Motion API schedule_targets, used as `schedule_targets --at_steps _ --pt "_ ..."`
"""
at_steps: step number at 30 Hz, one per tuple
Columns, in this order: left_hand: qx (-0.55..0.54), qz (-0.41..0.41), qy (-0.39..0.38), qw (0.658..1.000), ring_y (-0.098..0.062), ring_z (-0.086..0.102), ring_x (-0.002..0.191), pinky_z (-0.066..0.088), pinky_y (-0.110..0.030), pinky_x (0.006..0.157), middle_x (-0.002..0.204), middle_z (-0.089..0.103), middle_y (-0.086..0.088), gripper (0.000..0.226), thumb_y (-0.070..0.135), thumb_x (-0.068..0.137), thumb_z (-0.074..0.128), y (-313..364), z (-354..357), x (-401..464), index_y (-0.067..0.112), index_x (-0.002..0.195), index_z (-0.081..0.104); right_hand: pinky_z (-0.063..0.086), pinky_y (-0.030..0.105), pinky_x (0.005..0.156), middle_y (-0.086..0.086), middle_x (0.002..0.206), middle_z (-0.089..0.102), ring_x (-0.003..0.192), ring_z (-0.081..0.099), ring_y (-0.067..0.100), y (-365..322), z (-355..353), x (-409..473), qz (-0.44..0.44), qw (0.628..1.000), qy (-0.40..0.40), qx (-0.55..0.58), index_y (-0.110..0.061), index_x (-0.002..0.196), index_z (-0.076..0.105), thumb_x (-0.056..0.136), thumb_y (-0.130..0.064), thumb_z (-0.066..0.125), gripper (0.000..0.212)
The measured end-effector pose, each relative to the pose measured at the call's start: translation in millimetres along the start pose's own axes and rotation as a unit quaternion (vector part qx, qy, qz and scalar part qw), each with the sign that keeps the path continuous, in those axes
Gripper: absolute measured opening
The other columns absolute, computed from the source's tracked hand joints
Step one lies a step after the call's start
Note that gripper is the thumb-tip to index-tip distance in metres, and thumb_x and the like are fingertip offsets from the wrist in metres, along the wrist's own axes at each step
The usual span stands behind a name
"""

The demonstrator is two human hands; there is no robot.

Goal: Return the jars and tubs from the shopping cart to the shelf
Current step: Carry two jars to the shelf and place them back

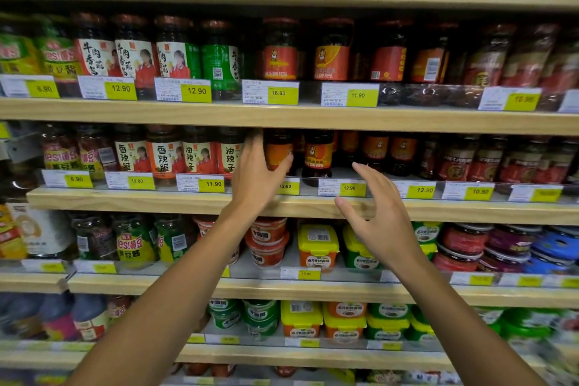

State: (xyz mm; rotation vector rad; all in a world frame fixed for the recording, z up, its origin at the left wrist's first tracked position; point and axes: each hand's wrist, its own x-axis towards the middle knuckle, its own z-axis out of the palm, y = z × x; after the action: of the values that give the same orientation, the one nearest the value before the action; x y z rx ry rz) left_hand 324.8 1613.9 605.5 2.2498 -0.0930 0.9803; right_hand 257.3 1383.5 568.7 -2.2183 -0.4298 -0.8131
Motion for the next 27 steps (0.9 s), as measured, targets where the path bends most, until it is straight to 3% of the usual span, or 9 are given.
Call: schedule_targets --at_steps 3,7,13,17,21,27 --pt "0.022 0.086 -0.034 0.995 -0.018 0.036 0.146 0.038 -0.040 0.114 0.157 0.041 0.003 0.067 0.053 0.095 0.060 -9.6 -23.2 -25.1 0.025 0.153 0.039 0.032 0.044 0.120 -0.012 0.159 0.035 0.149 0.026 0.010 3.6 -7.4 -1.1 -0.009 0.999 -0.023 -0.037 -0.034 0.155 0.034 0.094 -0.059 0.056 0.069" --pt "0.080 0.178 -0.107 0.975 -0.012 0.036 0.144 0.035 -0.034 0.114 0.157 0.041 0.008 0.067 0.058 0.096 0.055 -10.2 -49.0 -53.1 0.029 0.154 0.037 0.030 0.043 0.121 -0.011 0.159 0.035 0.150 0.025 0.012 5.5 -19.8 -5.9 -0.026 0.994 -0.043 -0.101 -0.032 0.156 0.034 0.096 -0.059 0.055 0.069" --pt "0.133 0.298 -0.219 0.919 -0.019 0.038 0.145 0.031 -0.039 0.118 0.156 0.044 0.004 0.076 0.075 0.093 0.028 18.7 -40.9 -78.1 0.029 0.151 0.044 0.024 0.037 0.124 -0.006 0.158 0.039 0.151 0.027 0.017 17.2 -57.1 -41.2 -0.045 0.976 -0.059 -0.205 -0.024 0.154 0.040 0.095 -0.067 0.046 0.073" --pt "0.087 0.339 -0.283 0.893 -0.014 0.035 0.144 0.028 -0.035 0.119 0.156 0.041 0.010 0.078 0.078 0.092 0.022 56.8 -6.1 -95.7 0.031 0.151 0.041 0.026 0.045 0.123 -0.005 0.161 0.035 0.152 0.024 0.019 36.8 -99.1 -81.6 0.014 0.966 -0.077 -0.245 -0.026 0.155 0.038 0.094 -0.072 0.041 0.077" --pt "0.034 0.345 -0.376 0.859 -0.010 0.023 0.149 0.022 -0.034 0.122 0.162 0.025 0.017 0.084 0.082 0.086 0.009 100.2 51.1 -121.9 0.039 0.155 0.028 0.021 0.047 0.125 -0.010 0.166 0.024 0.155 0.014 0.016 63.6 -145.8 -127.5 0.112 0.948 -0.084 -0.285 -0.034 0.158 0.027 0.092 -0.080 0.033 0.081" --pt "-0.009 0.384 -0.442 0.811 -0.010 0.020 0.149 0.022 -0.034 0.121 0.162 0.025 0.017 0.084 0.084 0.085 0.009 180.7 118.6 -167.7 0.041 0.155 0.027 0.024 0.049 0.123 -0.005 0.164 0.030 0.154 0.021 0.021 96.8 -219.1 -193.8 0.198 0.928 -0.057 -0.309 -0.031 0.158 0.031 0.093 -0.078 0.036 0.080"
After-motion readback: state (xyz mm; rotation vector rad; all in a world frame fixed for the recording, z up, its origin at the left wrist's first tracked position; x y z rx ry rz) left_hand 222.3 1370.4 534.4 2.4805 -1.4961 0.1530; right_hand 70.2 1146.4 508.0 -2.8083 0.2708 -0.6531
